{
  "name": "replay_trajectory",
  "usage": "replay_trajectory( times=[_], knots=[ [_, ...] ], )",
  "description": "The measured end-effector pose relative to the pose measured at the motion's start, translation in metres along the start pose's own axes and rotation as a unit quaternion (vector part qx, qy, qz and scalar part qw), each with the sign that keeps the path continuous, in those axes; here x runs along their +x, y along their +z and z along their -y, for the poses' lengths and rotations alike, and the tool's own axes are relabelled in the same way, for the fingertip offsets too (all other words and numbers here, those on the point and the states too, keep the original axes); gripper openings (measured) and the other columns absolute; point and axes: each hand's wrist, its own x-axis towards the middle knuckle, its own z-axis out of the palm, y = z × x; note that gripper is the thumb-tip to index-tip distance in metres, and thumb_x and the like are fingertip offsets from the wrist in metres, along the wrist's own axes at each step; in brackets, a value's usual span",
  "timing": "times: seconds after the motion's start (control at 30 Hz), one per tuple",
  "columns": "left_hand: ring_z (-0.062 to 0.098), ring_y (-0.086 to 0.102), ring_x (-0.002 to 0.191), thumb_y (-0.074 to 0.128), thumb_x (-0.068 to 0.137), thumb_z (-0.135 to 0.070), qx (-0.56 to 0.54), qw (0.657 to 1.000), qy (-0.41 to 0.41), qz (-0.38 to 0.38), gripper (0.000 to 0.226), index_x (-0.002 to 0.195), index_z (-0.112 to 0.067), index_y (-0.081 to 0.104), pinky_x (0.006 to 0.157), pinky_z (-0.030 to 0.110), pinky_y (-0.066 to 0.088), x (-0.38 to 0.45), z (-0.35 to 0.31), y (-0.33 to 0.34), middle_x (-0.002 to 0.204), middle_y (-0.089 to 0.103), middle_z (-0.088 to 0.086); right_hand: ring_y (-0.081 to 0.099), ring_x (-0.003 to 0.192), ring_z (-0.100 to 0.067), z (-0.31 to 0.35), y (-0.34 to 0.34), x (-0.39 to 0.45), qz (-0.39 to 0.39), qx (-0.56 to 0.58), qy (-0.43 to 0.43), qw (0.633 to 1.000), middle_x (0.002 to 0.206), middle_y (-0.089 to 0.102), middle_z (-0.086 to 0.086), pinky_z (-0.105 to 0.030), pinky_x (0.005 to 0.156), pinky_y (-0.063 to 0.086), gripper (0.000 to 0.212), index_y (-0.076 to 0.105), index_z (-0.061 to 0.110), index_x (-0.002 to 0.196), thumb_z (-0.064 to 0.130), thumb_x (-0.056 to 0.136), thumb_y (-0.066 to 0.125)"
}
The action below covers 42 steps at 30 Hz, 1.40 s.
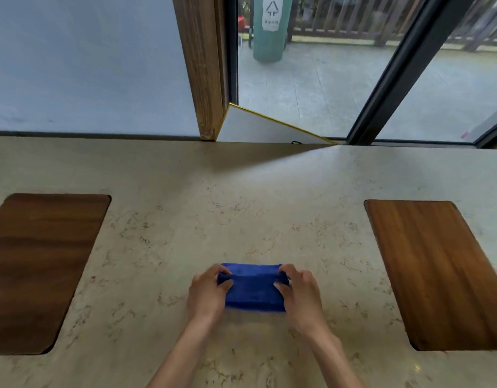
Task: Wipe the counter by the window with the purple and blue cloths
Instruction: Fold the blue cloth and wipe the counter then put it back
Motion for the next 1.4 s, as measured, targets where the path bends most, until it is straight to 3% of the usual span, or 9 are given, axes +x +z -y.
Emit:
replay_trajectory(
  times=[0.07, 0.2, 0.3, 0.4, 0.6, 0.77, 0.9, 1.13, 1.4],
  knots=[
    [0.022, 0.062, 0.079, 0.064, 0.088, -0.012, -0.051, 0.999, -0.01, 0.0, 0.024, 0.079, -0.033, 0.06, 0.066, 0.031, 0.046, -0.015, -0.018, -0.013, 0.082, 0.068, -0.002, 0.064, 0.088, -0.021, 0.013, -0.021, -0.009, 0.014, 0.073, -0.004, 0.997, 0.102, 0.066, -0.005, -0.038, 0.074, 0.051, 0.012, 0.053, 0.031, 0.108, 0.021, 0.102, 0.053],
    [0.018, 0.066, 0.083, 0.063, 0.089, -0.021, -0.074, 0.997, 0.011, -0.026, 0.014, 0.082, -0.033, 0.062, 0.067, 0.03, 0.047, -0.049, -0.052, -0.042, 0.085, 0.071, -0.007, 0.07, 0.08, -0.023, 0.037, -0.064, -0.034, -0.001, 0.089, -0.019, 0.996, 0.093, 0.076, -0.006, -0.04, 0.073, 0.057, 0.014, 0.056, 0.031, 0.111, 0.021, 0.101, 0.055],
    [0.011, 0.063, 0.072, 0.063, 0.091, -0.02, -0.092, 0.993, 0.049, -0.05, 0.014, 0.082, -0.029, 0.062, 0.065, 0.031, 0.049, -0.073, -0.081, -0.067, 0.069, 0.067, -0.011, 0.069, 0.077, -0.018, 0.064, -0.099, -0.048, -0.022, 0.076, -0.035, 0.996, 0.085, 0.075, -0.004, -0.035, 0.07, 0.058, 0.011, 0.054, 0.035, 0.107, 0.025, 0.102, 0.055],
    [0.002, 0.055, 0.055, 0.064, 0.091, -0.017, -0.115, 0.987, 0.089, -0.074, 0.018, 0.08, -0.032, 0.063, 0.054, 0.014, 0.042, -0.096, -0.114, -0.092, 0.054, 0.061, -0.019, 0.066, 0.073, -0.016, 0.092, -0.137, -0.06, -0.039, 0.078, -0.048, 0.995, 0.075, 0.069, -0.002, -0.03, 0.072, 0.056, 0.013, 0.052, 0.041, 0.102, 0.03, 0.101, 0.057],
    [0.005, 0.061, 0.071, 0.067, 0.091, -0.012, -0.145, 0.976, 0.136, -0.088, 0.031, 0.076, -0.039, 0.06, 0.063, 0.008, 0.041, -0.13, -0.182, -0.138, 0.07, 0.068, -0.011, 0.06, 0.06, -0.01, 0.147, -0.214, -0.079, -0.075, 0.094, -0.103, 0.987, 0.06, 0.057, -0.004, -0.014, 0.069, 0.048, 0.015, 0.055, 0.036, 0.097, 0.026, 0.095, 0.066],
    [0.014, 0.065, 0.081, 0.066, 0.093, -0.014, -0.171, 0.951, 0.238, -0.099, 0.028, 0.08, -0.039, 0.066, 0.071, 0.021, 0.047, -0.156, -0.235, -0.195, 0.08, 0.072, -0.008, 0.072, 0.073, -0.02, 0.191, -0.272, -0.092, -0.096, 0.184, -0.174, 0.963, 0.076, 0.079, -0.002, -0.04, 0.079, 0.059, 0.016, 0.061, 0.033, 0.095, 0.02, 0.094, 0.07],
    [0.01, 0.071, 0.076, 0.066, 0.092, -0.013, -0.226, 0.921, 0.294, -0.118, 0.03, 0.083, -0.04, 0.074, 0.062, 0.018, 0.051, -0.18, -0.263, -0.231, 0.079, 0.079, -0.006, 0.073, 0.071, -0.011, 0.216, -0.31, -0.106, -0.1, 0.274, -0.24, 0.926, 0.078, 0.081, -0.001, -0.02, 0.061, 0.053, 0.012, 0.066, 0.027, 0.099, 0.015, 0.095, 0.069],
    [0.008, 0.076, 0.081, 0.071, 0.088, -0.009, -0.286, 0.885, 0.317, -0.186, 0.03, 0.083, -0.037, 0.079, 0.061, 0.016, 0.057, -0.211, -0.245, -0.274, 0.083, 0.081, -0.007, 0.071, 0.065, -0.003, 0.266, -0.324, -0.122, -0.055, 0.277, -0.341, 0.897, 0.075, 0.079, 0.0, -0.016, 0.056, 0.054, 0.017, 0.068, 0.019, 0.102, 0.003, 0.094, 0.069],
    [0.006, 0.076, 0.088, 0.073, 0.088, -0.013, -0.281, 0.852, 0.267, -0.352, 0.024, 0.092, -0.035, 0.079, 0.073, 0.02, 0.061, -0.268, -0.143, -0.353, 0.089, 0.082, -0.008, 0.077, 0.077, -0.013, 0.364, -0.236, -0.151, 0.092, 0.285, -0.433, 0.85, 0.083, 0.081, 0.001, -0.02, 0.059, 0.058, 0.018, 0.07, 0.023, 0.105, 0.008, 0.094, 0.069]
  ],
)
